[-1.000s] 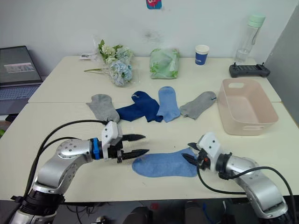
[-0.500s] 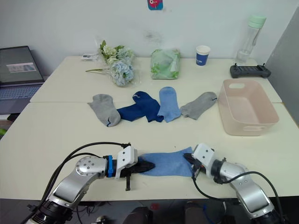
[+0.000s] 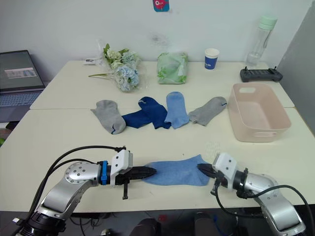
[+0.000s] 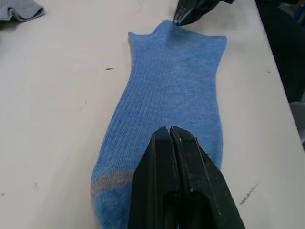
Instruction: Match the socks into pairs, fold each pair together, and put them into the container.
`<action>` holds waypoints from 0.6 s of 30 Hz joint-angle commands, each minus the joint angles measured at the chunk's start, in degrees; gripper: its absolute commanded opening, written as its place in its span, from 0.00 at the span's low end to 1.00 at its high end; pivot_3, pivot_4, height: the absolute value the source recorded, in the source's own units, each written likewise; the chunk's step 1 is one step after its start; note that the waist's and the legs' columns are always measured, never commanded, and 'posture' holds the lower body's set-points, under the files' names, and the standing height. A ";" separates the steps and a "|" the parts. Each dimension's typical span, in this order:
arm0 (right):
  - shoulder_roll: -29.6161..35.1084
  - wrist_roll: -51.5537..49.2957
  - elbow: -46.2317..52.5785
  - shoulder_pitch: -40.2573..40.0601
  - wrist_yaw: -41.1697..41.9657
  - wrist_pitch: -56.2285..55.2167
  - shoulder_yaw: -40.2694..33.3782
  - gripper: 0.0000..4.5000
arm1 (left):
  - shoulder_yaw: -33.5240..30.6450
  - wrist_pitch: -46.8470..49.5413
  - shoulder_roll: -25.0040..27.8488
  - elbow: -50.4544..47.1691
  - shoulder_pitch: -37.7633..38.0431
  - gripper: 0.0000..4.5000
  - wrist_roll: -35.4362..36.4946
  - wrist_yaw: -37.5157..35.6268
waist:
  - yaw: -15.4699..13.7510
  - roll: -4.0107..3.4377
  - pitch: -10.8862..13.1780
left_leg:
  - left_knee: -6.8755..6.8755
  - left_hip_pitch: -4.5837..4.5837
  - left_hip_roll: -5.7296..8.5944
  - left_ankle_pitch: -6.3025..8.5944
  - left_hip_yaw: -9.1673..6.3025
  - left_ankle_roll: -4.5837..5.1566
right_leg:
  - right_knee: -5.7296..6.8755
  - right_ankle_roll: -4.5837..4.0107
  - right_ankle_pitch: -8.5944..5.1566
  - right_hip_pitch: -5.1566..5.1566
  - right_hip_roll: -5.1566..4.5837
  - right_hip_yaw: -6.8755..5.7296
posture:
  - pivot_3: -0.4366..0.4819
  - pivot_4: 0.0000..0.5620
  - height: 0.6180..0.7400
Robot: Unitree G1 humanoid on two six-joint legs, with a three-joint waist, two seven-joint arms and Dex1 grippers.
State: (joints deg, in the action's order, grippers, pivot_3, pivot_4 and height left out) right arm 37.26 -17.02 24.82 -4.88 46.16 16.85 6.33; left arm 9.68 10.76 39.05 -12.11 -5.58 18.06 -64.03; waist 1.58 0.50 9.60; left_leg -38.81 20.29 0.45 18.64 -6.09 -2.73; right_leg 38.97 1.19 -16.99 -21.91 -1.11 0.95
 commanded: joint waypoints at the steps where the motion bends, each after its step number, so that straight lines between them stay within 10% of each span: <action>1: 0.89 1.93 1.34 0.25 1.24 1.05 3.59 0.00 | 0.86 -0.73 1.66 -0.71 0.43 0.00 -2.22 -0.45 | 0.00 0.00 0.00 | 0.00 0.00 0.00 0.00 0.00 0.00 | 0.00 0.00 0.00 -0.01 0.00 0.00 | 0.48 0.27 1.00; 18: 7.49 -1.39 2.64 -3.78 3.13 2.50 -5.73 0.00 | -3.03 0.34 2.83 0.64 0.82 0.00 -1.56 0.83 | -0.07 0.02 0.05 | 0.03 -0.30 0.00 0.01 0.02 0.01 | -0.04 0.01 -0.01 0.29 0.00 0.01 | 0.48 0.27 1.00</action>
State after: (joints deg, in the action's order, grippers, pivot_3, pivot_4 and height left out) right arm 45.16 -15.25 24.08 -8.97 49.79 17.61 3.37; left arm 8.78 10.37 42.15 -9.25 -4.49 14.46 -63.62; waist 1.51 0.52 9.64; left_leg -38.78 19.99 0.44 18.65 -6.07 -2.72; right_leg 38.93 1.20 -17.00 -21.62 -1.11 0.96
